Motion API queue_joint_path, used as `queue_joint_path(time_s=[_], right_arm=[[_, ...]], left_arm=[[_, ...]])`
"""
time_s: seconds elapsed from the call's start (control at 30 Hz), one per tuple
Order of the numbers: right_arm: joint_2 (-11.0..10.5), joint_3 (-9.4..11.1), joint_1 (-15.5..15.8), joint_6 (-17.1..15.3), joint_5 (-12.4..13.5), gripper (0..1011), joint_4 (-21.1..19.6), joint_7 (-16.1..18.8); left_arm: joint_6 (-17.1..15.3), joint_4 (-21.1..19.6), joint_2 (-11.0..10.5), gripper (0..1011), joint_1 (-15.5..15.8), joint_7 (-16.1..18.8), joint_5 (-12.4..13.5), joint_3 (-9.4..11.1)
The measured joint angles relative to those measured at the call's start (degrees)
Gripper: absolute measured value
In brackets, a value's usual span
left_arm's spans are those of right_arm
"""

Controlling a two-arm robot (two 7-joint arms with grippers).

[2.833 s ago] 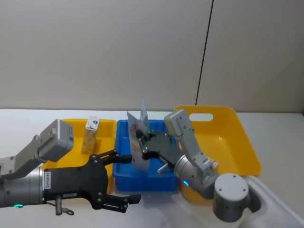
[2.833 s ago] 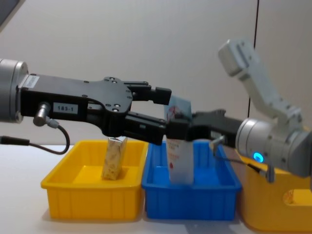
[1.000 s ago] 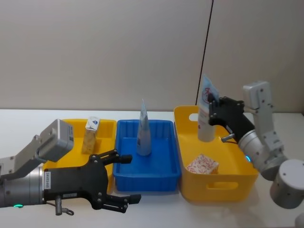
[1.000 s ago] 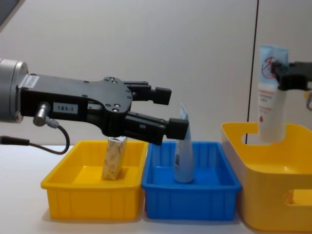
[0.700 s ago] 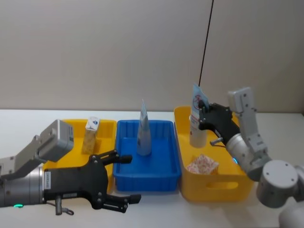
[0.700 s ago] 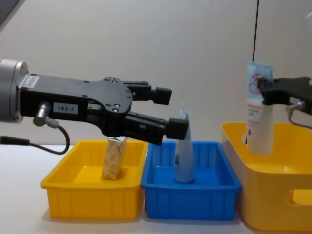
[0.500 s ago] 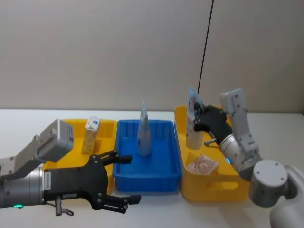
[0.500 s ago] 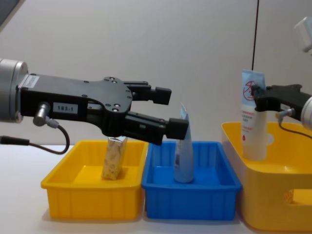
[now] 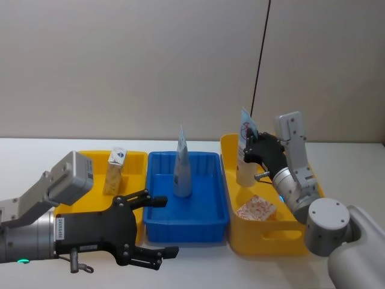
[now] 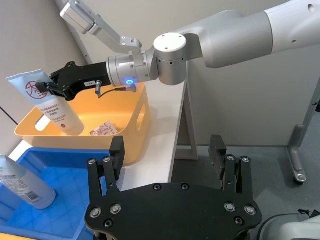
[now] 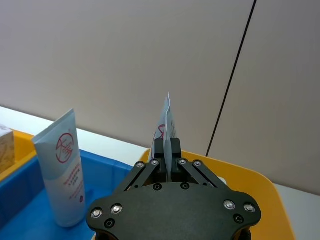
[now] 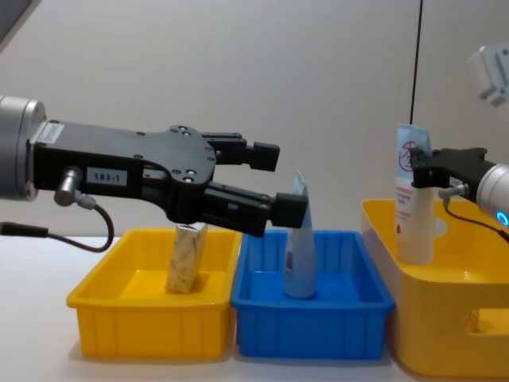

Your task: Bimanual collaborative sorting of washing and personal care products

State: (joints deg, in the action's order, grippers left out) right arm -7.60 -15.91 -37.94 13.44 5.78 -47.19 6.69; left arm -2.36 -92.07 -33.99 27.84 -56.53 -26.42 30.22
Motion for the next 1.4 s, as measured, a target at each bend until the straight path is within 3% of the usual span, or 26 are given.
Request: queue_joint_path(time_s=[0.1,0.47,0.87,1.1,1.4], right_arm=[[0.43,0.25,-0.82,0.54,-0.18,75,1.67,-0.5],[1.26,0.65,-1.85,1.77,-1.12,442,3.95,-1.55],[1.09,1.32,-0.42,1.89,-0.31,847,0.18,0.96],[0.07,1.63,1.39,0.78,1.75,1002,-4.59,5.83],[-1.94,1.55,4.1,-0.93,4.4,1002,-10.67,11.96]], left_arm=[[0.0,0.0,0.0,1001,0.0,0.0,0.0,0.0],[0.0,0.0,0.0,1001,0.0,0.0,0.0,0.0],[0.0,0.0,0.0,1001,0.0,0.0,0.0,0.0],[0.0,0.0,0.0,1001,0.0,0.0,0.0,0.0],[0.0,0.0,0.0,1001,0.0,0.0,0.0,0.0]])
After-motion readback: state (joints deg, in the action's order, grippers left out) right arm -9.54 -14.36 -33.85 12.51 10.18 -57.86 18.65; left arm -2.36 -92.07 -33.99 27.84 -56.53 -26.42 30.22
